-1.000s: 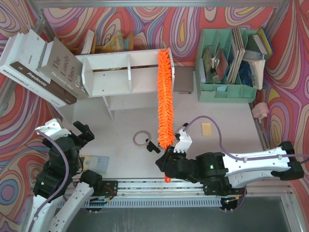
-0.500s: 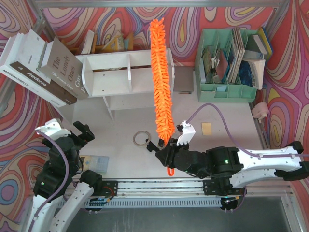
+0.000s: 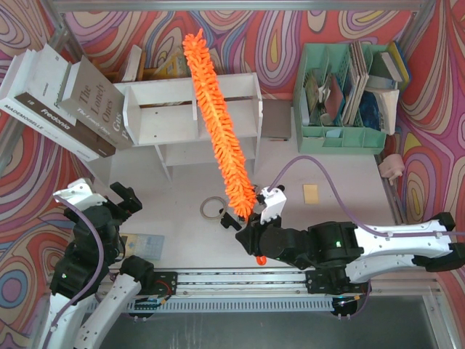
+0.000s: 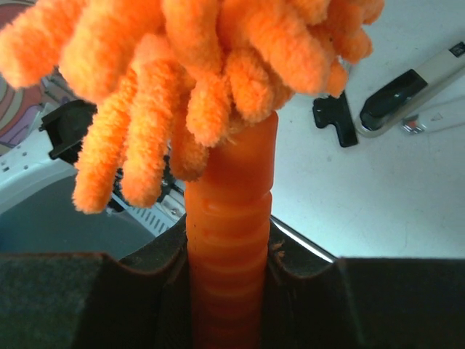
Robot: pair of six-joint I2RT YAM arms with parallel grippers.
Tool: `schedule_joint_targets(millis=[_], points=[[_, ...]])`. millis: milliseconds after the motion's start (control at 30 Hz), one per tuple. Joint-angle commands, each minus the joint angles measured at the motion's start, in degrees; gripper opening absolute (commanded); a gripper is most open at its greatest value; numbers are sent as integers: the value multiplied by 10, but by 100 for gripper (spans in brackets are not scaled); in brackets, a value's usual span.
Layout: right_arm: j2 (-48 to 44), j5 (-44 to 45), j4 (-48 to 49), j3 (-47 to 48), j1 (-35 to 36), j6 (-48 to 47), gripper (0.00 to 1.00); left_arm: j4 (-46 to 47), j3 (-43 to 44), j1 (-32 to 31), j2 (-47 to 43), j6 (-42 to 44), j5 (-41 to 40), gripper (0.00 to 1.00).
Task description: Dust the bookshelf with a duster
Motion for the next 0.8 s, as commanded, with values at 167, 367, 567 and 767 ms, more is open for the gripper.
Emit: schedule_joint_targets(millis=[167,367,567,767], points=[[-67,80,-161,26,0,88,0,-7,10,-2,-2,-4,-12,98],[-61,97,-252,42,0,156,0,-8,10,-2,-2,-4,-13,98],[-70,123,-372,35,0,269,0,-7,9,-2,-1,-4,-13,98],[-96,124,-358,-10,0,274,0,-8,10,-1,2,-4,-11,98]])
